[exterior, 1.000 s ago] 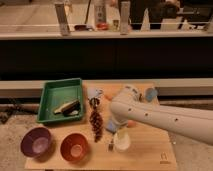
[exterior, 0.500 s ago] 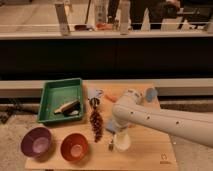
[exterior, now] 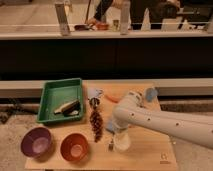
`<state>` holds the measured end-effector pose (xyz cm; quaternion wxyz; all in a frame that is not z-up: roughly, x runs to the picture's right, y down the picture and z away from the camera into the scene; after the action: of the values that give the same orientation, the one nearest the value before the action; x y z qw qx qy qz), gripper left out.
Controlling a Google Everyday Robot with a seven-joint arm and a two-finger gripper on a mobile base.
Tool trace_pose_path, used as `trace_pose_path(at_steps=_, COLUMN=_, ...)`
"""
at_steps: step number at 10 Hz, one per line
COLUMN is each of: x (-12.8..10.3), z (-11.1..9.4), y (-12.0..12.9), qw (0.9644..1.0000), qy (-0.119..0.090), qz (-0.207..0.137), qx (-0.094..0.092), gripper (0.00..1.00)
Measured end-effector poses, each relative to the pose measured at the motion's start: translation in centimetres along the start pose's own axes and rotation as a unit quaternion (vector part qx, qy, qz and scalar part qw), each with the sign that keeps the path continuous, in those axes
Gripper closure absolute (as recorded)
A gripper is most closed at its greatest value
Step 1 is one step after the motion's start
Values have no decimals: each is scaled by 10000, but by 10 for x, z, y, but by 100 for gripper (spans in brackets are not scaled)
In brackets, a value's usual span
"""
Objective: Place fork in tray
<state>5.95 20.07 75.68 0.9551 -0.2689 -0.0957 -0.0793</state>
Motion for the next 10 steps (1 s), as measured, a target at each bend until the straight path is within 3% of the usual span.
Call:
trace_pose_path(at_steps=2, x=-2, z=5, y=0, qw=9999, qy=-68, qz=105, qx=19, gripper=20)
trace_pose_path(at_steps=3, x=-1, z=3, y=-1, qw=10000, qy=-18, qz=-11, qx=-1, gripper=20)
trace_pose_path(at_steps=5, x=0, z=-9, y=-7, qw=9983, qy=10, qz=-575, qx=-121, gripper=20)
trace_pose_path(at_steps=8, x=0, z=-12, y=-10, qw=9941, qy=-46, qz=-1067, qx=-190, gripper=20)
trace_pose_path(at_steps=10, x=1, z=-12, y=-13, qw=9878, qy=-133, qz=-1548, qx=-129, gripper=20)
